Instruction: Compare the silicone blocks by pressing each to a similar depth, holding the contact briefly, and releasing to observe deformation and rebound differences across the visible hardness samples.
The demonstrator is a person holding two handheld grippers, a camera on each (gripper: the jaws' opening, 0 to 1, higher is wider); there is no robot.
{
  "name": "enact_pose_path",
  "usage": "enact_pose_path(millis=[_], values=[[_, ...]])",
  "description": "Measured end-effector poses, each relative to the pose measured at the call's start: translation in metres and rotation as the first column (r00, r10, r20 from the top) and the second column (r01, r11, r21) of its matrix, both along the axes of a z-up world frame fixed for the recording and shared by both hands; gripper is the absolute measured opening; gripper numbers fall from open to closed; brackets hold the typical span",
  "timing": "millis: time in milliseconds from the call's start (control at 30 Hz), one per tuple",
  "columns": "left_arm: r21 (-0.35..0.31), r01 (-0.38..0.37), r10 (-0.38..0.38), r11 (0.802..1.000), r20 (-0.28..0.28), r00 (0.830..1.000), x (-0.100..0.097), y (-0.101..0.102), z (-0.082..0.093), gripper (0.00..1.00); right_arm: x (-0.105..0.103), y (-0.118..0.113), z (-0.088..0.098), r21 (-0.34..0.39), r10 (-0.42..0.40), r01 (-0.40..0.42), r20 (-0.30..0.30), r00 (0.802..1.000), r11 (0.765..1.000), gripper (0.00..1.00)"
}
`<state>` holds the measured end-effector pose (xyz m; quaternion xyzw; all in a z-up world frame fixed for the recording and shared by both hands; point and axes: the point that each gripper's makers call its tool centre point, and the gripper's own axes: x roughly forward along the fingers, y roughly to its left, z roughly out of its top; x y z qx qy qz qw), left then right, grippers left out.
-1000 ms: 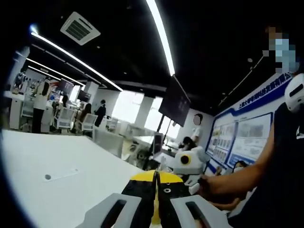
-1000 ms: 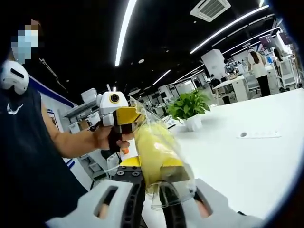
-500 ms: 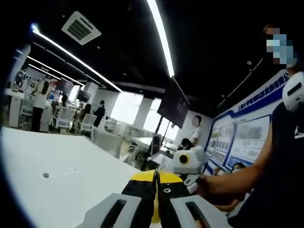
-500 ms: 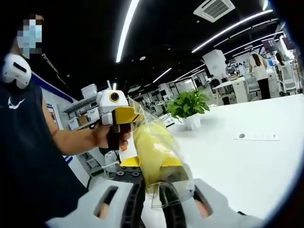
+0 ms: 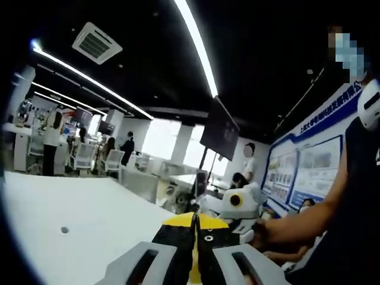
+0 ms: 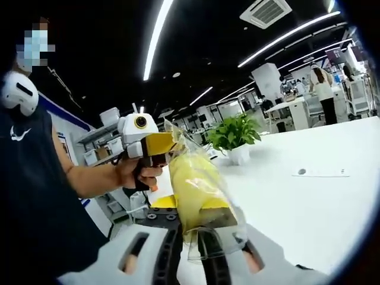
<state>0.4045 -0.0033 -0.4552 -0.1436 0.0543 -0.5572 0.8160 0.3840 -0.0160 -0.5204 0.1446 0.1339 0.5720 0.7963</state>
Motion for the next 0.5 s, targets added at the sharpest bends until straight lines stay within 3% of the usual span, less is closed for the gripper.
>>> enact_pose_path(millis=[233,367,500], values=[[0.032,0.003,-0.002,0.999,-0.036,0.999,0.0,-0.001,-0.003,0.0,-0.002,0.0,-0.004,0.012,-0.014,0.014,-0.048,0.999,1.0,0.06],[-0.009,0.002,-0.002,1.0,-0.028,1.0,0.002,-0.003,0.006,0.0,0.001,-0.001,0.005,0.036,-0.03,0.029,0.034,0.999,0.999,0.1],[-0.001,-0.005,0.005,1.0,-0.019,1.0,0.002,-0.007,0.012,0.0,0.005,-0.004,0.007,0.056,-0.042,0.041,0.015,0.999,0.998,0.12]])
